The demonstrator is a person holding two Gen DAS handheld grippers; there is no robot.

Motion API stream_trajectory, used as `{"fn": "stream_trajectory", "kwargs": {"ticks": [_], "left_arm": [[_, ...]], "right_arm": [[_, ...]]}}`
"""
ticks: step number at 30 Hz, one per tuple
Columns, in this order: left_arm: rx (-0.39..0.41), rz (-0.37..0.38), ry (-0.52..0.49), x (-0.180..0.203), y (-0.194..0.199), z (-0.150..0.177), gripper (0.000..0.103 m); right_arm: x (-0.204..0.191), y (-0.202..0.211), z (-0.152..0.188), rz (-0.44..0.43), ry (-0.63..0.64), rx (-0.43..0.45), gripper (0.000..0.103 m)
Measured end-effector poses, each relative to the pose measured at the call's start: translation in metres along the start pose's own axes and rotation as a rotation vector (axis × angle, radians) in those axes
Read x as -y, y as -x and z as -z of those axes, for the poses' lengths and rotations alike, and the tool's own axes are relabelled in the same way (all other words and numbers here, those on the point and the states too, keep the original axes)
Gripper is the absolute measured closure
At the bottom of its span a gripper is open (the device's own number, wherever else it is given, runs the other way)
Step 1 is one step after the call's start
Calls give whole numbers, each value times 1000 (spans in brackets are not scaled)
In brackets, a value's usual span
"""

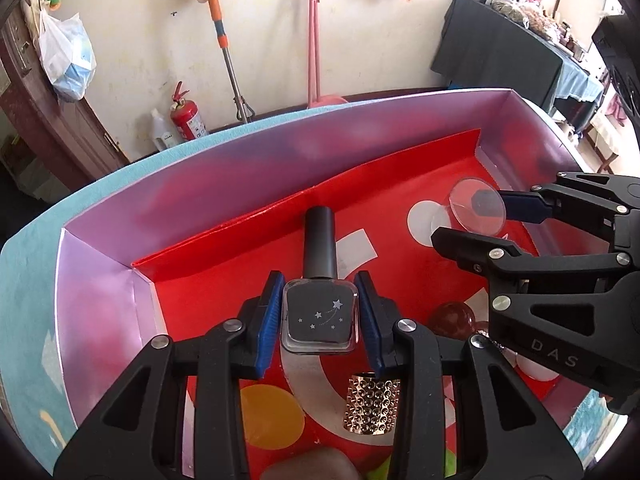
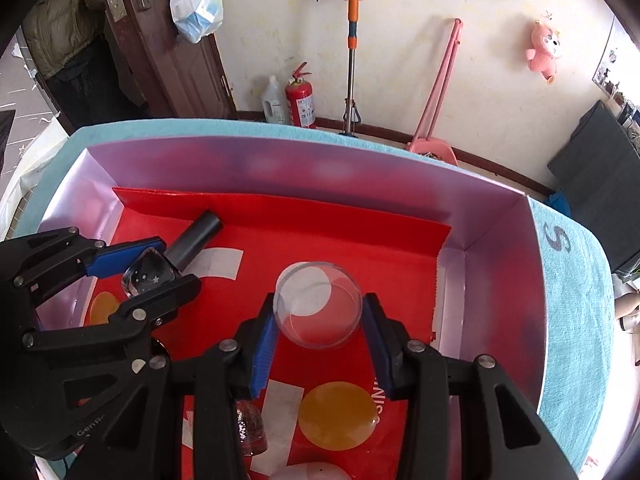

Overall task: Organize rigid objects
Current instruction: 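Carry the nail polish and glass cup into the pink box and lower them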

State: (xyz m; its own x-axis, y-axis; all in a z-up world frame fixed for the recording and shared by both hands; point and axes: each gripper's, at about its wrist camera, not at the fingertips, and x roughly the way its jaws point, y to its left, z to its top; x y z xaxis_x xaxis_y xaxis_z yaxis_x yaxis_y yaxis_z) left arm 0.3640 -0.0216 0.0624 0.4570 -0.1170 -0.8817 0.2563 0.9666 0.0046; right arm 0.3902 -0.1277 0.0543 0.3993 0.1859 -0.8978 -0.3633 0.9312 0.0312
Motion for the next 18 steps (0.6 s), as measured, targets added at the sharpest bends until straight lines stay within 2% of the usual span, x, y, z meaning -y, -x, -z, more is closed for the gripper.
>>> {"fn": "stream_trajectory", "kwargs": {"ticks": [5, 18], "left_arm": [[-22, 0, 1, -1, -4, -1, 69], [-10, 4, 11, 1, -5, 1, 69]], "right_arm": [[-2, 0, 1, 0, -3, -1, 59], [2, -4, -3, 1, -8, -10, 59]]}}
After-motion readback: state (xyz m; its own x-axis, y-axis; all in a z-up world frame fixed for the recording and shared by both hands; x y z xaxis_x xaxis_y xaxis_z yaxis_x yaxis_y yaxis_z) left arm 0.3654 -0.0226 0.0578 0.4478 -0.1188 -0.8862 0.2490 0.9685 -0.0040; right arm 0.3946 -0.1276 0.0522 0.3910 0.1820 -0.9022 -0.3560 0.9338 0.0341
